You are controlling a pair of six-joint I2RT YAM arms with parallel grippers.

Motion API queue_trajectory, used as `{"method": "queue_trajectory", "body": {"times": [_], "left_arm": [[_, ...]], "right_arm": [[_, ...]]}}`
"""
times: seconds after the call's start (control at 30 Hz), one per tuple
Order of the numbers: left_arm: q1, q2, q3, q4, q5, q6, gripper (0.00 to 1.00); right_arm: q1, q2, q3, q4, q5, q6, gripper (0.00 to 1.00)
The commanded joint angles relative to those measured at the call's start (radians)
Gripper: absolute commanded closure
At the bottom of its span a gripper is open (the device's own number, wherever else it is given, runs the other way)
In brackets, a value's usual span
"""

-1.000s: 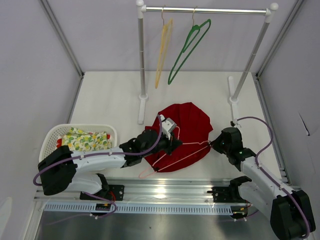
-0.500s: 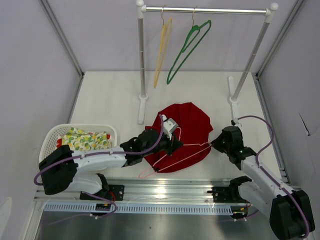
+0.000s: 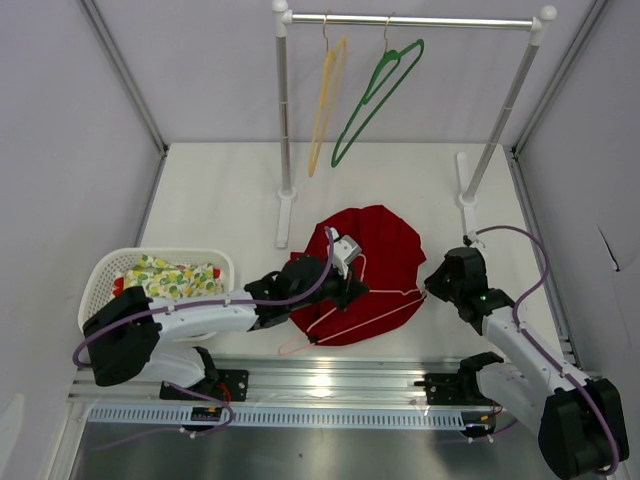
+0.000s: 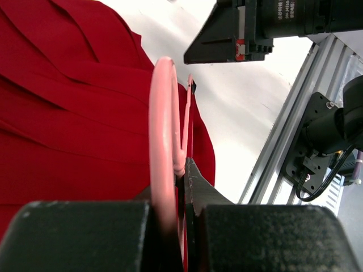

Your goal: Place the skirt on the hanger

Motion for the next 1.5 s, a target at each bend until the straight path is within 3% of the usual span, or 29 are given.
{"method": "queue_trajectory", "body": {"times": [0.0,0.13,0.57,0.9,1.47], "left_arm": [[0.004,0.011,0.041,-0.072,-0.048,0.023,1.00],[0.004,0.018,0.051,-0.092,-0.105,0.020,1.00],[0.004,0.019,0.052,-0.103,-0.135,0.011,1.00],[0.004,0.027,0.057,-0.119,-0.157,0.005,1.00],[0.004,0.035,0.058,-0.135,-0.166,-0.004,1.00]], "right_arm": [[-0.013,-0.001,-0.005,-0.037,0.031,0.004,0.90],[-0.019,-0.018,-0.048,-0.015,0.002,0.019,0.83],[-0.019,0.033,-0.068,0.037,-0.030,0.042,0.87],[-0.020,0.108,-0.065,0.146,-0.032,0.048,0.81],[-0.025,0.163,-0.083,0.304,-0.036,0.041,0.79]]}}
